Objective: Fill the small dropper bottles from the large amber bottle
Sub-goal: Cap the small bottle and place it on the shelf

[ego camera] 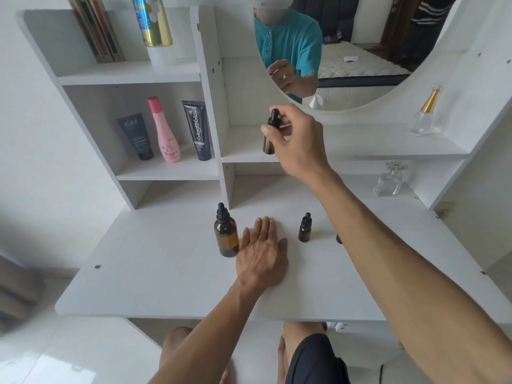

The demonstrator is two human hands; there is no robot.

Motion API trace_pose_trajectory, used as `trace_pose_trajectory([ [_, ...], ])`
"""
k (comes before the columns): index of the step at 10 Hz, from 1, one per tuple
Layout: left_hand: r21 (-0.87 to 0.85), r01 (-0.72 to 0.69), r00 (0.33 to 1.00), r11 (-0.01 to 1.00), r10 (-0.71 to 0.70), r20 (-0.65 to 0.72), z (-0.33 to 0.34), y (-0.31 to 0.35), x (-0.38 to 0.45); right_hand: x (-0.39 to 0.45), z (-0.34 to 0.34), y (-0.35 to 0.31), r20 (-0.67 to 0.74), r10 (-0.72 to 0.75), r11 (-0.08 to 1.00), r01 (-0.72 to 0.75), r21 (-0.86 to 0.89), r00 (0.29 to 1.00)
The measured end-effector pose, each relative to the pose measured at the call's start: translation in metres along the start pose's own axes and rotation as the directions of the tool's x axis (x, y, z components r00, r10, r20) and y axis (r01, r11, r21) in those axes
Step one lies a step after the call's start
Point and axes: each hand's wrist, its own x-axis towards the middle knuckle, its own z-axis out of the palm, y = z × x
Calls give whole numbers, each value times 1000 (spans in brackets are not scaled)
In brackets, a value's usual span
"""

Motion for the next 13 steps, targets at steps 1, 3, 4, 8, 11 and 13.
trace_pose_trajectory([
  [1,0,3,1000,1000,-3,-9,1,-1,0,19,18,2,36,-4,1000,4,-1,999],
  [3,3,12,1000,1000,-12,-6,3,-1,2,34,50,10,91,31,999,-31,-9,995],
  [4,7,8,1000,1000,-8,-8,3,-1,2,37,58,14,114,54,998,-52,-24,992],
  [8,-14,-4,998,1000,4,-56,5,-3,2,41,62,18,135,59,998,-55,-33,989],
  [11,-15,-3,998,1000,2,-58,6,-3,2,40,63,19,134,69,997,-66,-26,989],
  [13,-9,-4,998,1000,3,-55,6,-3,2,39,63,20,141,80,997,-76,-31,987],
])
